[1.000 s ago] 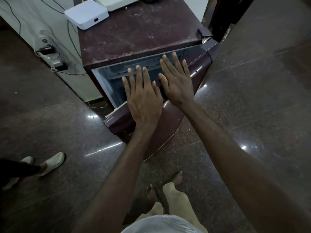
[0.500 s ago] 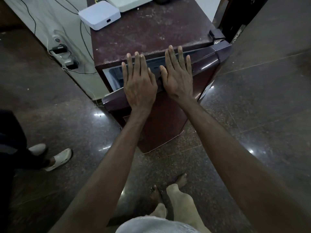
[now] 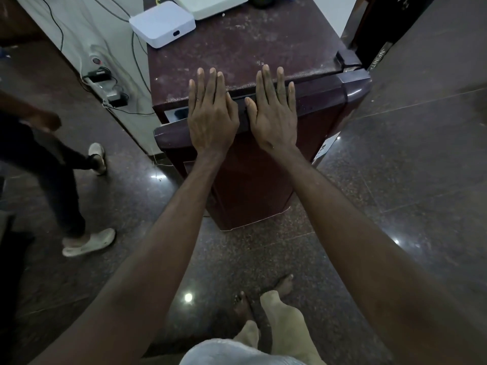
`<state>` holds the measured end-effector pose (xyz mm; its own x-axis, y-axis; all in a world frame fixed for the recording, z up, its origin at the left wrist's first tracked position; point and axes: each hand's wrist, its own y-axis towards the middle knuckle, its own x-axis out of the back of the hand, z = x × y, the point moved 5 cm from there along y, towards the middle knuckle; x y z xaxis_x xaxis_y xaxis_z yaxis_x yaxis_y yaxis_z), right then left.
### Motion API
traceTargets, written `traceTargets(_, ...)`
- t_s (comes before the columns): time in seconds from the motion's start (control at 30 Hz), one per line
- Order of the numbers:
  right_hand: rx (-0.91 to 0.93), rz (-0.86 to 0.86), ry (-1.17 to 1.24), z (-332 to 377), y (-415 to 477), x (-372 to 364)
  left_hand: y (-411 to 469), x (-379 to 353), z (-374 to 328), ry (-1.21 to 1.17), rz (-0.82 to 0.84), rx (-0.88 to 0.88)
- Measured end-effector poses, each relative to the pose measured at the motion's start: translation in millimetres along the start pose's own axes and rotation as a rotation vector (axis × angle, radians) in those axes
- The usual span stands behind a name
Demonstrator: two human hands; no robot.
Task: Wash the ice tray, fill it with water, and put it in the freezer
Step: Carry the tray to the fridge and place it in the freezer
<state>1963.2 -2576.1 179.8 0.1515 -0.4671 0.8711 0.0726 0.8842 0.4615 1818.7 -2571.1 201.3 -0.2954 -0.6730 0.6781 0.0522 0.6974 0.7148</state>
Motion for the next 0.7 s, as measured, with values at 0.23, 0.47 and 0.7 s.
traceTargets(0.23,-0.026,-0.055,-0.019,3.4,12.5,-10.4,13.8,-13.6,7.3,-0.026,-0.033,-0.053)
traceTargets(0.47,-0.029,-0.140,-0.003,2.8,12.7,-10.1,12.4,-15.2,7.4,-0.030,-0.074,-0.060)
traceTargets(0.7,-0.023,-0.185,0.008,1.0,13.4,-13.3,11.1,-19.3,8.1,-0.022,-0.075,-0.046)
